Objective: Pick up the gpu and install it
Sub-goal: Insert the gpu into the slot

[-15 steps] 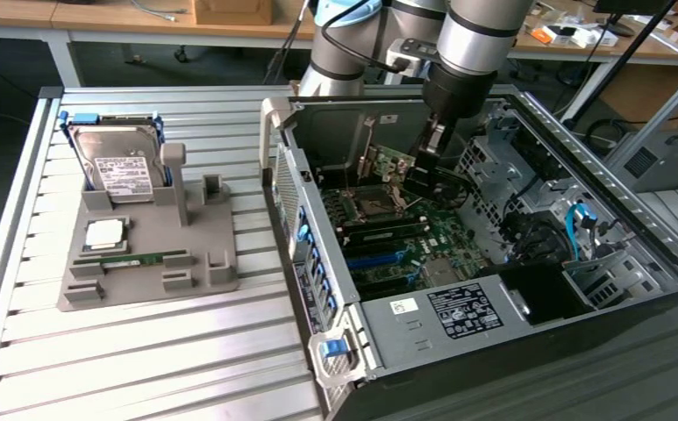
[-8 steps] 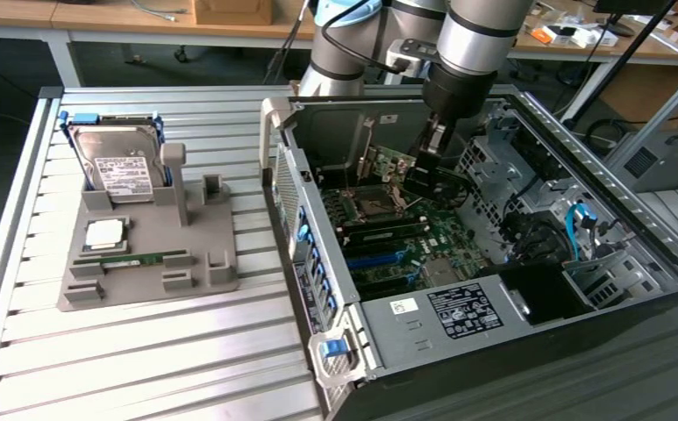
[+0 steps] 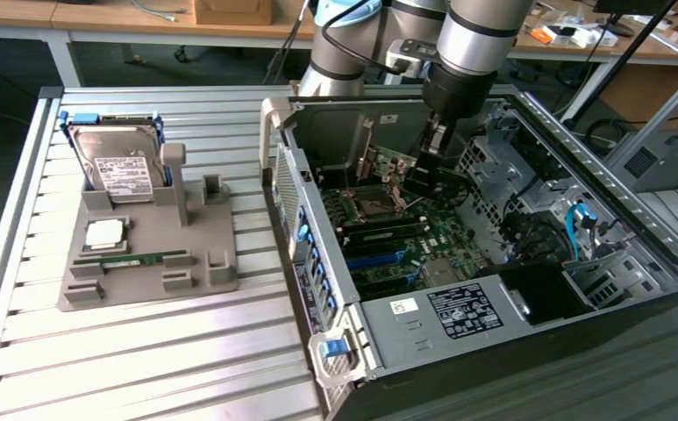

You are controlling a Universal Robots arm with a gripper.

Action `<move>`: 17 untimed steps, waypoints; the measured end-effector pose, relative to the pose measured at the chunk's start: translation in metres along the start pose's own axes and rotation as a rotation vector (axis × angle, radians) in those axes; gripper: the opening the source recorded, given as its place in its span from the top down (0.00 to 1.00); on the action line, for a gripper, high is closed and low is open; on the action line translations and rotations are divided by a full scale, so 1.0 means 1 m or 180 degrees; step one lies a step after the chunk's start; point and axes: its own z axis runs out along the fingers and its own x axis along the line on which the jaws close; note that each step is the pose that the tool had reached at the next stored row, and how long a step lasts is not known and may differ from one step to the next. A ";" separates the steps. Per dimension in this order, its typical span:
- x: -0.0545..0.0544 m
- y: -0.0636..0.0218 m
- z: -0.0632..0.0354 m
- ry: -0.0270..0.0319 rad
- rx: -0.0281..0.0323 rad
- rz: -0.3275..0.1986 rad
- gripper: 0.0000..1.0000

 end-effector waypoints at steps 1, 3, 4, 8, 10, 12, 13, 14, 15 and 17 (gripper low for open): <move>0.000 0.0000 0.0000 0.0000 0.0000 -0.0010 0.73; 0.000 0.0000 0.0000 -0.0001 -0.0001 -0.0028 0.73; 0.000 0.0000 0.0000 -0.0001 -0.0001 -0.0036 0.73; 0.000 0.0000 0.0000 -0.0002 -0.0002 -0.0071 0.73; 0.000 0.0000 0.0000 -0.0003 -0.0003 -0.0087 0.73; 0.000 0.0000 0.0000 -0.0004 -0.0003 -0.0105 0.73; 0.000 0.0000 0.0000 -0.0004 -0.0004 -0.0121 0.73; 0.000 0.0000 0.0000 -0.0005 -0.0004 -0.0133 0.73; 0.000 0.0000 0.0000 -0.0005 -0.0004 -0.0140 0.73; 0.000 0.0000 0.0000 -0.0006 -0.0005 -0.0156 0.73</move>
